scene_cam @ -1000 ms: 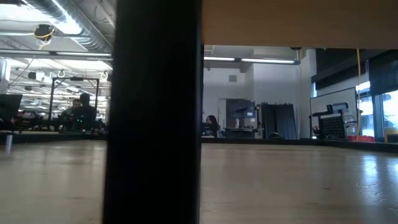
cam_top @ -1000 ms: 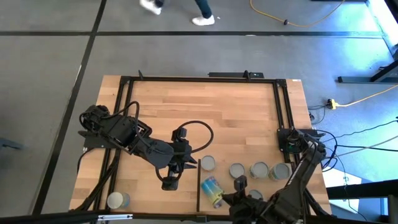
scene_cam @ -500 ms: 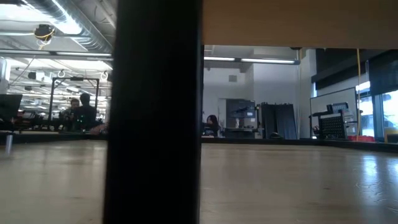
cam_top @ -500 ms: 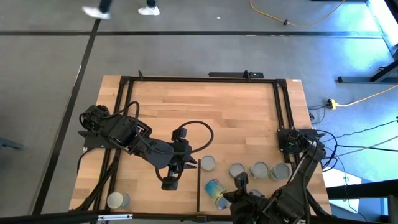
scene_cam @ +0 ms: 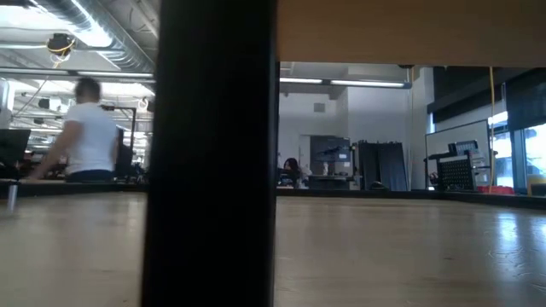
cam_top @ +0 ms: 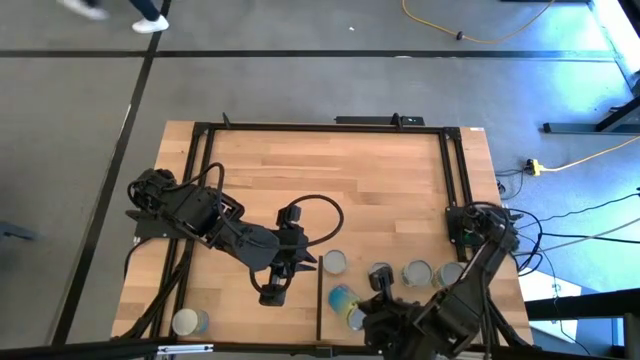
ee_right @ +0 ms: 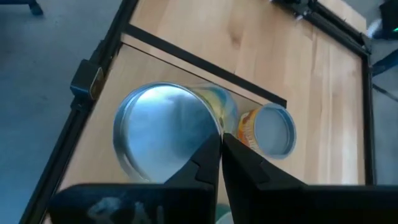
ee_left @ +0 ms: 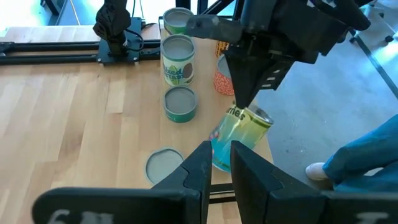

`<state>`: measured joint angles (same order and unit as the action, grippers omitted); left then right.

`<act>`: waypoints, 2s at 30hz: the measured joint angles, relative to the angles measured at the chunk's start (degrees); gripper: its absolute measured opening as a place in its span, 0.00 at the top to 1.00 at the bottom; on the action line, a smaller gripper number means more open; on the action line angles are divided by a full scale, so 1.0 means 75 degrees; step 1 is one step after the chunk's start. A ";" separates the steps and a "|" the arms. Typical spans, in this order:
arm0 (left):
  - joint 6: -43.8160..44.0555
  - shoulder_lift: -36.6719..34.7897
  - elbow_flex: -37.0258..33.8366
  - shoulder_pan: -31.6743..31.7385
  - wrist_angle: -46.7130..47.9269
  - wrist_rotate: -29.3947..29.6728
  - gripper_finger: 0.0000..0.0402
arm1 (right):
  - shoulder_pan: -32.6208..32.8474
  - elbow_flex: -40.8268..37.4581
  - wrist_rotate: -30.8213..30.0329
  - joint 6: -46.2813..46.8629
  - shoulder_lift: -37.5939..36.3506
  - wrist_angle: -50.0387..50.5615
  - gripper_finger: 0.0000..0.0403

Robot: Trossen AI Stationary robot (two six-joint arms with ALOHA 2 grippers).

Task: Pick and place cans onto a shelf
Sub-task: Put the top blue canned cherries on the shelf aligned with the other green tuna can

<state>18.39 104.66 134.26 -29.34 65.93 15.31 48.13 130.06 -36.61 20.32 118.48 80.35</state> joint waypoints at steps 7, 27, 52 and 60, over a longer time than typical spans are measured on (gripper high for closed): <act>0.0000 0.0000 0.0000 0.0001 0.0003 -0.0001 0.87 | -0.0199 0.0451 0.0292 -0.0534 0.0000 0.0080 0.95; 0.0000 0.0000 0.0000 0.0000 0.0009 -0.0402 0.87 | -0.0369 0.0639 0.1406 -0.1005 -0.0055 0.0205 0.95; 0.0073 0.0000 0.0000 0.0000 0.0006 -0.0402 0.87 | 0.0095 0.0397 0.2966 -0.0028 -0.0067 0.0342 0.95; 0.0073 0.0000 0.0000 0.0000 0.0003 -0.0507 0.87 | 0.0095 0.0319 0.3288 0.0056 -0.0067 0.0368 0.95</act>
<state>18.94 104.66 134.26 -29.34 65.95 11.50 48.84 132.44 -11.95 20.74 117.97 83.10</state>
